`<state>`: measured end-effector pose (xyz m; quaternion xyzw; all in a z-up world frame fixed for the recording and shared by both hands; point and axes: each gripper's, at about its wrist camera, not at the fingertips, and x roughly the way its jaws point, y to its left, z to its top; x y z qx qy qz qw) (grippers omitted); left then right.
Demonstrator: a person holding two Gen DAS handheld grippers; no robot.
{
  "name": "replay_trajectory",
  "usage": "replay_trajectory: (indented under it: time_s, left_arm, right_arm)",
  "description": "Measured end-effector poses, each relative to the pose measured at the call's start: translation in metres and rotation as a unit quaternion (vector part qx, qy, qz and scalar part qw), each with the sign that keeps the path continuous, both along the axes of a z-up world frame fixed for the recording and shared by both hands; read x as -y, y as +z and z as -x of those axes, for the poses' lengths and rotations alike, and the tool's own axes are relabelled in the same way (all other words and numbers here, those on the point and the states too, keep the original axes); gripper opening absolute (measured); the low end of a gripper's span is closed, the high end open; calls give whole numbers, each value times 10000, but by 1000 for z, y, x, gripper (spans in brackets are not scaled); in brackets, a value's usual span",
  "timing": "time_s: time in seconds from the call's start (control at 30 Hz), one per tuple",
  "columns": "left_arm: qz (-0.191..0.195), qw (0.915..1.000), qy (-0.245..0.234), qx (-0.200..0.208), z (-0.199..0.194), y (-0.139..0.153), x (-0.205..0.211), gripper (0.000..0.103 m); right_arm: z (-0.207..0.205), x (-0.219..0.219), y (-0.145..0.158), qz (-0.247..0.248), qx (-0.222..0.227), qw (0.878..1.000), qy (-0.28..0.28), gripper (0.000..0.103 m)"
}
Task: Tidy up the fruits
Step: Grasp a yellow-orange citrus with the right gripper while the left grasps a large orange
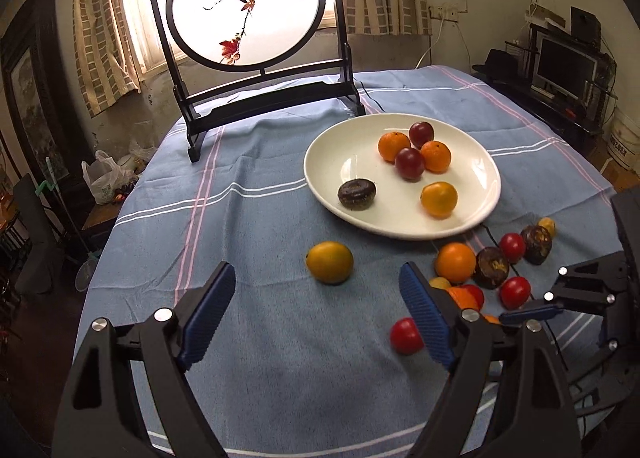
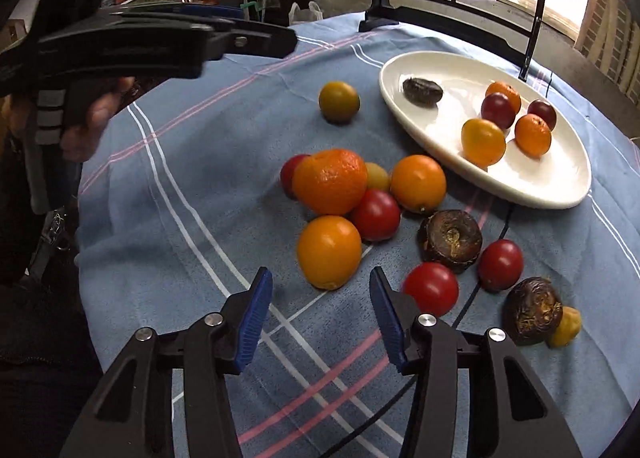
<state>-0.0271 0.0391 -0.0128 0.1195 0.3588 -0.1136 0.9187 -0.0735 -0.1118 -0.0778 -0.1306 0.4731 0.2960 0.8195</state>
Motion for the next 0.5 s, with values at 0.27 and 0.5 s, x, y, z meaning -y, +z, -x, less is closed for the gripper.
replay_trajectory:
  time_s: [0.27, 0.5]
  left_arm:
    - [-146, 9958, -845, -313, 19, -25, 32, 82]
    - [-308, 9849, -1634, -483, 32, -46, 63, 83]
  right_arm:
    - [3, 15, 9, -132, 167, 9998, -67, 33]
    - [14, 68, 25, -185, 323, 9970, -674, 33]
